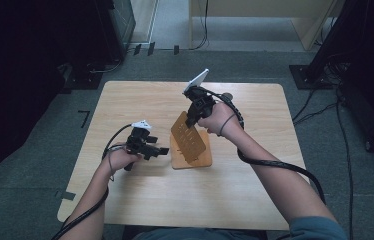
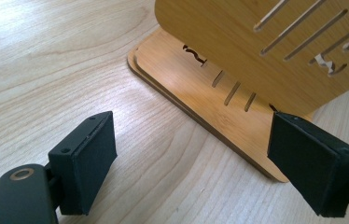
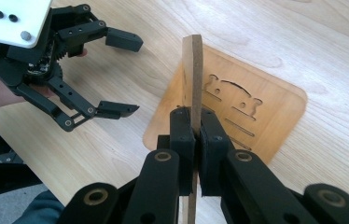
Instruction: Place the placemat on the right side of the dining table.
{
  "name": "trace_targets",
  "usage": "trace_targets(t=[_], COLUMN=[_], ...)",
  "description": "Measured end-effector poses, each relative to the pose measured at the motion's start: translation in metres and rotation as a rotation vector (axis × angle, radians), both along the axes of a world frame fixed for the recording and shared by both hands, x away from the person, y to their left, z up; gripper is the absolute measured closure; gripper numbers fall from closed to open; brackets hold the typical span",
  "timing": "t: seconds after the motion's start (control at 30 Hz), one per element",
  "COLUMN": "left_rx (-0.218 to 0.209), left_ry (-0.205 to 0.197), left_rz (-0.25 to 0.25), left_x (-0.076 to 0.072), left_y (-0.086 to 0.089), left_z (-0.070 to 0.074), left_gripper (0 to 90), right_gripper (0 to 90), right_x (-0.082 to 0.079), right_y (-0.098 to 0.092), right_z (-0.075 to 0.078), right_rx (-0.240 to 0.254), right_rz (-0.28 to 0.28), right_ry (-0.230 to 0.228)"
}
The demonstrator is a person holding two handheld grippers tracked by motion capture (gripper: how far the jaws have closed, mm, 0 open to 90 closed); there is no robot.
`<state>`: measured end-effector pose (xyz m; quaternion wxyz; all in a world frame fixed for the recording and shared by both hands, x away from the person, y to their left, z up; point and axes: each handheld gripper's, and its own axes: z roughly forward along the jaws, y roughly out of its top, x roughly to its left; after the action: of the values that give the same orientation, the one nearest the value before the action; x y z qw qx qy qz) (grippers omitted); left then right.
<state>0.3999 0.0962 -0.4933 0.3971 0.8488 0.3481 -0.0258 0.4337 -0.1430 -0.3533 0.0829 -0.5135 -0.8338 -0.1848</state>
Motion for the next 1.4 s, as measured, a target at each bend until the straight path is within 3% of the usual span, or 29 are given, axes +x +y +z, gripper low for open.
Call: trace_targets(t=[0.37,1.03,1.4], left_rx=[0.009,0.017,0.022], left_ry=[0.001,0.005,0.005], left_rz=[-0.018,-0.032,-0.032], left_x=[0.004,0.004,0.004], left_y=[-0.007,-0.011,-0.011], left_z=[-0.002,-0.003,-0.003], left_gripper=[14.5,14.5,14.5], right_gripper=[87.6,87.5,87.6], right_x=[0.003,0.009,0.014], right_y=[-0.015,-0.048,-0.066], right_z=[0.001,0.008,0.008], right_rx=[-0.005,-0.075,-0.069], right_rz=[-0.024,-0.083,-0.116], right_ry=[0.02,0.025,0.034])
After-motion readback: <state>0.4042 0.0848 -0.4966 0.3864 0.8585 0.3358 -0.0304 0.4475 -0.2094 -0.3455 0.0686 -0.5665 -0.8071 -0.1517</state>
